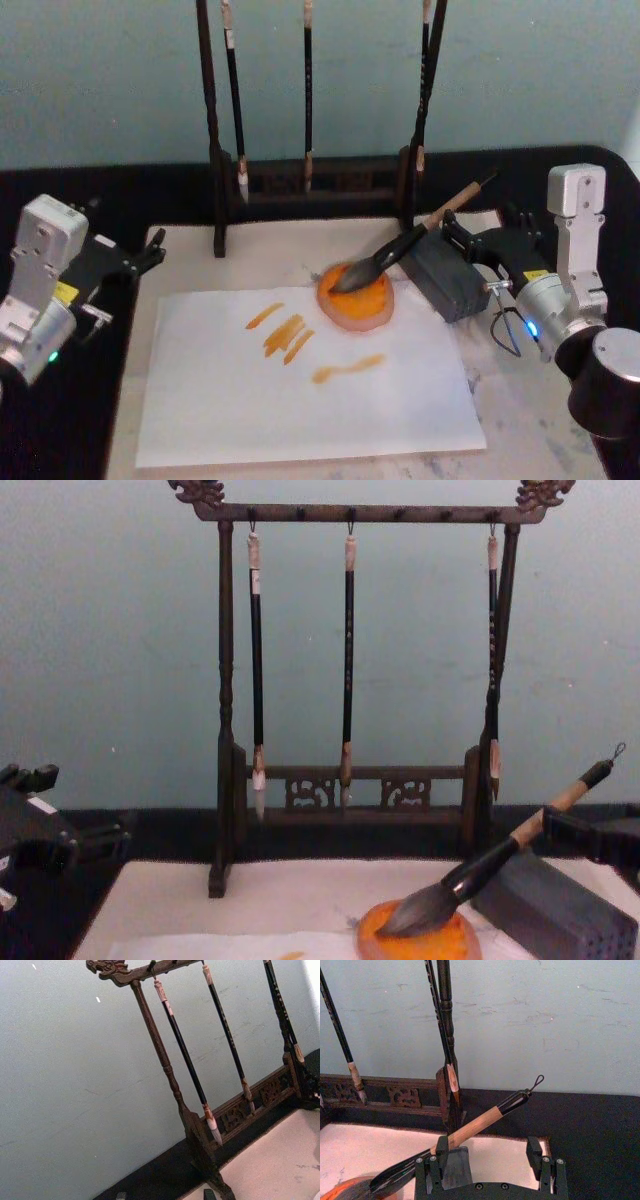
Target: Pick up the brush from the inkstone, write on the paper, then place the brush back to its original position.
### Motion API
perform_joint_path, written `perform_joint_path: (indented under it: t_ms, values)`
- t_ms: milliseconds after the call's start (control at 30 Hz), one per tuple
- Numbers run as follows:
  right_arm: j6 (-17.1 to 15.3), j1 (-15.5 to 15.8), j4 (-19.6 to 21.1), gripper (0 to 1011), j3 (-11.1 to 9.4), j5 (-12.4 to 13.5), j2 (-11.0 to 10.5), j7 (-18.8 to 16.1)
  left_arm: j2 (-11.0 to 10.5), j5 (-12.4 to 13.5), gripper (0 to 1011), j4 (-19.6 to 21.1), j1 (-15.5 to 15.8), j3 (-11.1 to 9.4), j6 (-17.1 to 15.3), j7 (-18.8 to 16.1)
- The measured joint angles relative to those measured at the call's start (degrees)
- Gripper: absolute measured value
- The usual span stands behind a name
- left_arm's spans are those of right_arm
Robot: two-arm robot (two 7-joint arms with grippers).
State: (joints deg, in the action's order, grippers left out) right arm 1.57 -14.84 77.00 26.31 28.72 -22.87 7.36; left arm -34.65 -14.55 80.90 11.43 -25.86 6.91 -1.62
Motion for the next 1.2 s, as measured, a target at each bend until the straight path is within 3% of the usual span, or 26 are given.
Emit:
perform_joint_path:
  t_ms: [1200]
  values:
    - [0.0, 0.0, 0.0, 1000, 0.0, 0.1, 0.0, 0.0, 0.0, 0.0, 1002, 0.0, 0.0, 0.0, 0.0, 0.0]
